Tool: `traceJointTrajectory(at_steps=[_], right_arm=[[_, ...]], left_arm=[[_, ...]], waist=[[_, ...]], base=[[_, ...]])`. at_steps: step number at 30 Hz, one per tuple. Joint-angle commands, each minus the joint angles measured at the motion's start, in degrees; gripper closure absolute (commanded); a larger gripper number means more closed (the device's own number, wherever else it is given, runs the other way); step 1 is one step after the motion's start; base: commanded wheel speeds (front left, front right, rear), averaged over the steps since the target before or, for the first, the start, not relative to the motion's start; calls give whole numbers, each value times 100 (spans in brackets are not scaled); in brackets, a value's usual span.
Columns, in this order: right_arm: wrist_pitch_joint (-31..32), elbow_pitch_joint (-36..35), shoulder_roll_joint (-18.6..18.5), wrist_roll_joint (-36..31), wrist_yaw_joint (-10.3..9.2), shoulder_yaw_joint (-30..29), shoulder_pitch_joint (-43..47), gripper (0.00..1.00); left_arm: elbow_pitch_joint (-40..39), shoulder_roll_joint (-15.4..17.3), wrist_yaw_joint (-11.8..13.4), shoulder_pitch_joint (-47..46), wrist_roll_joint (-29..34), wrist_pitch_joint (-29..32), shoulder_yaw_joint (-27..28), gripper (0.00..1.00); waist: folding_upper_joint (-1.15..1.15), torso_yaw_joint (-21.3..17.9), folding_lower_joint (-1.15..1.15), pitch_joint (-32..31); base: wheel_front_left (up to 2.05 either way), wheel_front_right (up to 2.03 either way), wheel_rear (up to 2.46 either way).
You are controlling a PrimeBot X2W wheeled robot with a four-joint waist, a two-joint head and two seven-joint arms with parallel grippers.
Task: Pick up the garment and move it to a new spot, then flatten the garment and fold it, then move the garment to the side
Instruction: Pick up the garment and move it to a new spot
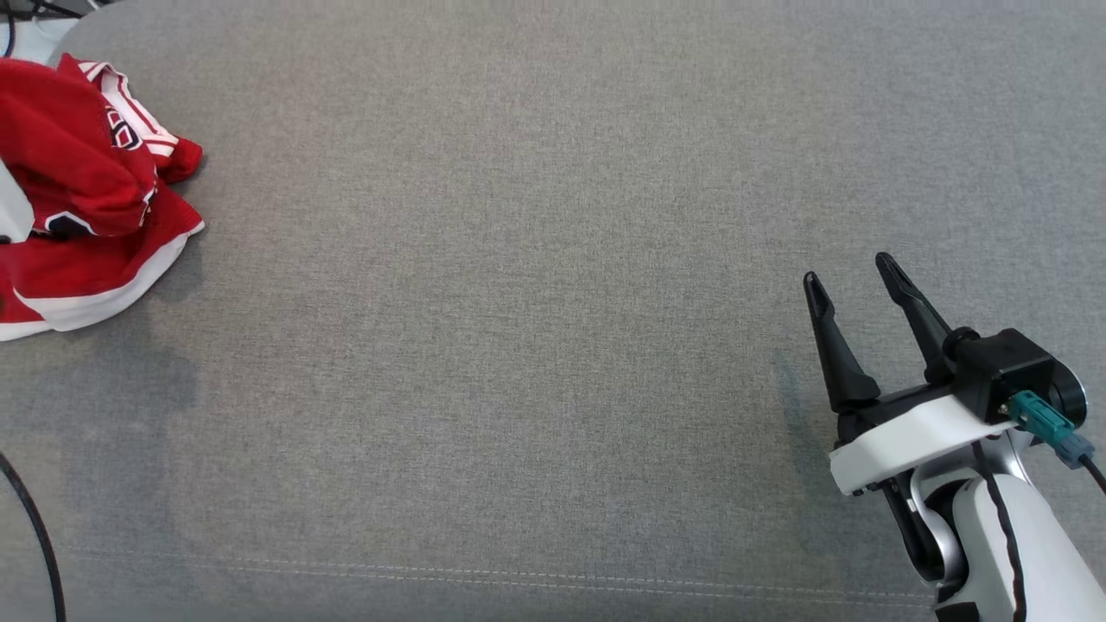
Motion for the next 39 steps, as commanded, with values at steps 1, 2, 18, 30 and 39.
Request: traceJointTrajectory(at_steps=[1,2,18,30,39], right_arm=[[-77,-115,46,-14,40,74,82,0],[-83,-111,59,-12,40,49,93,0],[-209,-149,274,-33,40,-432,370,0],[-200,-211,354,-18,40,-466,430,0],[-197,-201,382,92,40,-321,454,0]], left_arm=[[-291,375,-13,-305,109,-116,131,100],[-419,378,4,-297,165,-180,96,100],[-3793,-661,691,1043,481,-615,-704,100],[-3764,-1670,469,646,622,-555,-1672,100],[-2739,-2529,59,-344,703,-735,-2173,100]], waist=[[0,15,0,-90],[0,11,0,-126],[0,-624,0,-477],[0,-1772,0,-411],[0,-2900,0,-221]], base=[[0,0,0],[0,0,0],[0,0,0],[0,0,0],[0,0,0]])
